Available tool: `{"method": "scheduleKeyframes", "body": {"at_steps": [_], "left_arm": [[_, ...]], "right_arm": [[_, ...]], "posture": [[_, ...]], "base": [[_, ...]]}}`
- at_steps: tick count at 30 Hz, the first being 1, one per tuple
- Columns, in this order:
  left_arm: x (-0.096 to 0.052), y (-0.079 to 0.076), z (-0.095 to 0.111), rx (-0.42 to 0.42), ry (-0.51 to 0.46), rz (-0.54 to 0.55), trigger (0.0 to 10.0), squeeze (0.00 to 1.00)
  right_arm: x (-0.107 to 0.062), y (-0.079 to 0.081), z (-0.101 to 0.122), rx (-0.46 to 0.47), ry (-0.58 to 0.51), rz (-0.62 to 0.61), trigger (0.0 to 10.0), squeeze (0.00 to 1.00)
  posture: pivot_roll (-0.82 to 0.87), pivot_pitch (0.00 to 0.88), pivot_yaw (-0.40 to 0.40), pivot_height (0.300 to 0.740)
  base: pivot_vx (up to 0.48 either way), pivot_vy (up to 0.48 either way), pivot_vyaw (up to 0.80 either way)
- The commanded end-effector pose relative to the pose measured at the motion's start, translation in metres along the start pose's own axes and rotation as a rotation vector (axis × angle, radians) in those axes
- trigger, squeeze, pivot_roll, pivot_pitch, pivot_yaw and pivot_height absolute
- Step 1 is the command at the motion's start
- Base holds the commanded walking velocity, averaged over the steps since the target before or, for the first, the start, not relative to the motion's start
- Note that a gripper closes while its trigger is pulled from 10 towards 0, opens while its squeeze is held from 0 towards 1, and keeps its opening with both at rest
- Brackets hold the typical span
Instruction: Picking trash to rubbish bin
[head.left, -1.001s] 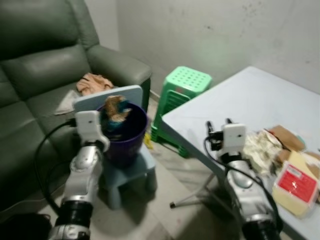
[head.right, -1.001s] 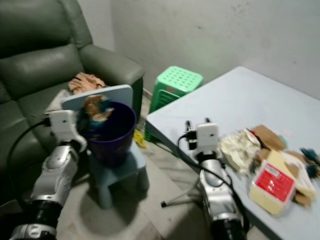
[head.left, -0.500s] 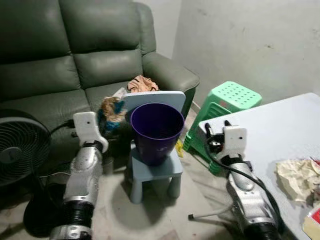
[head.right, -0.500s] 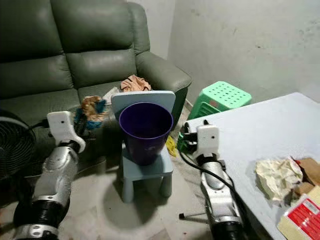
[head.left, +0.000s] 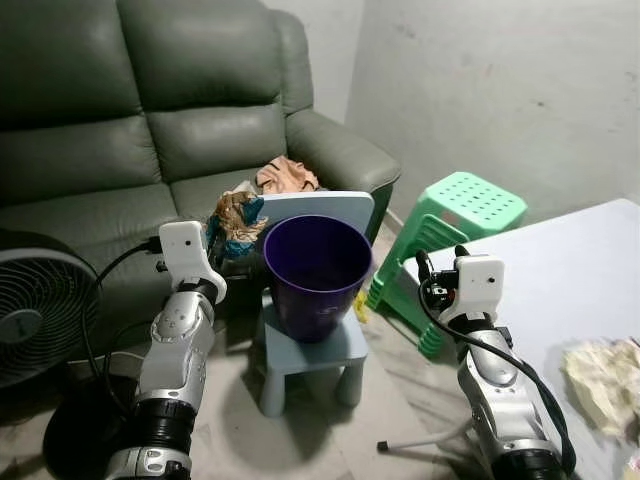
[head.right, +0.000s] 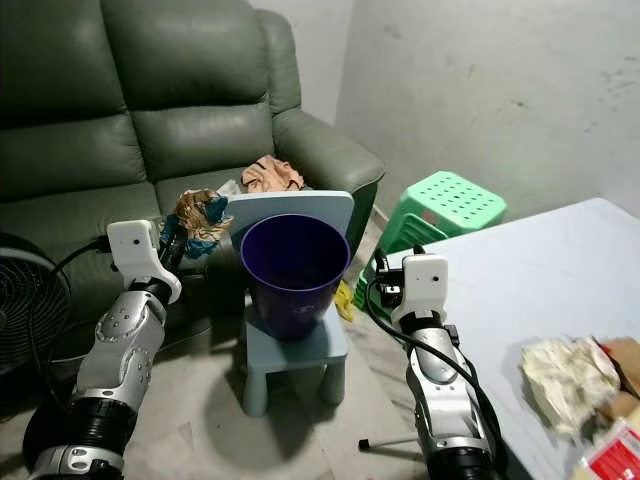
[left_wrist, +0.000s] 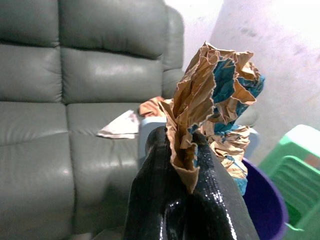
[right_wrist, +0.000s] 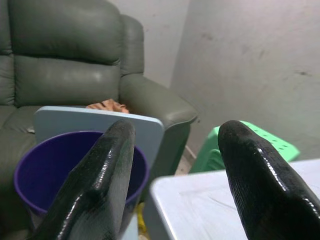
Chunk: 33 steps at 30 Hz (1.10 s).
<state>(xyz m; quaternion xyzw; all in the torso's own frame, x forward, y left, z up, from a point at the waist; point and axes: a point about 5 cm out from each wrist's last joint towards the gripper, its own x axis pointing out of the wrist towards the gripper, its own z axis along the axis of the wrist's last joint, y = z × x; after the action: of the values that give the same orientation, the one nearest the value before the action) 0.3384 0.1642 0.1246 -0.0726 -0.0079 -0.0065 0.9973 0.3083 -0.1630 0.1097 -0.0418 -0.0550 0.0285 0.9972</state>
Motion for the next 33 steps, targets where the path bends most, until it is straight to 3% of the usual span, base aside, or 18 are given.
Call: {"method": "scheduleKeyframes", "body": {"at_steps": [1, 11, 22, 24, 33], "left_arm": [[0.003, -0.005, 0.002, 0.002, 0.004, -0.016, 10.0, 0.00], [0.004, -0.005, 0.003, 0.002, 0.000, -0.016, 10.0, 0.00], [0.005, -0.006, 0.002, 0.001, 0.003, -0.009, 10.0, 0.00], [0.005, -0.007, 0.002, 0.001, 0.002, -0.008, 10.0, 0.00], [0.004, -0.004, 0.002, 0.020, -0.013, 0.033, 10.0, 0.00]], "right_arm": [[0.002, -0.002, 0.006, -0.004, -0.023, 0.002, 10.0, 0.00], [0.003, 0.001, 0.007, -0.018, -0.019, 0.046, 10.0, 0.00], [0.003, 0.004, 0.007, -0.030, -0.026, 0.061, 10.0, 0.00], [0.003, 0.003, 0.008, 0.009, -0.029, 0.056, 10.0, 0.00], [0.001, 0.009, 0.007, 0.025, -0.017, 0.113, 10.0, 0.00]], "posture": [[0.01, 0.000, -0.104, 0.740], [0.01, 0.000, -0.106, 0.740], [0.01, 0.000, -0.113, 0.740], [0.01, 0.000, -0.114, 0.740], [0.01, 0.000, -0.116, 0.740]], "base": [[0.375, 0.000, 0.00], [0.373, 0.000, 0.00], [0.345, 0.000, 0.75], [0.296, 0.000, 0.00], [0.000, 0.000, 0.00]]}}
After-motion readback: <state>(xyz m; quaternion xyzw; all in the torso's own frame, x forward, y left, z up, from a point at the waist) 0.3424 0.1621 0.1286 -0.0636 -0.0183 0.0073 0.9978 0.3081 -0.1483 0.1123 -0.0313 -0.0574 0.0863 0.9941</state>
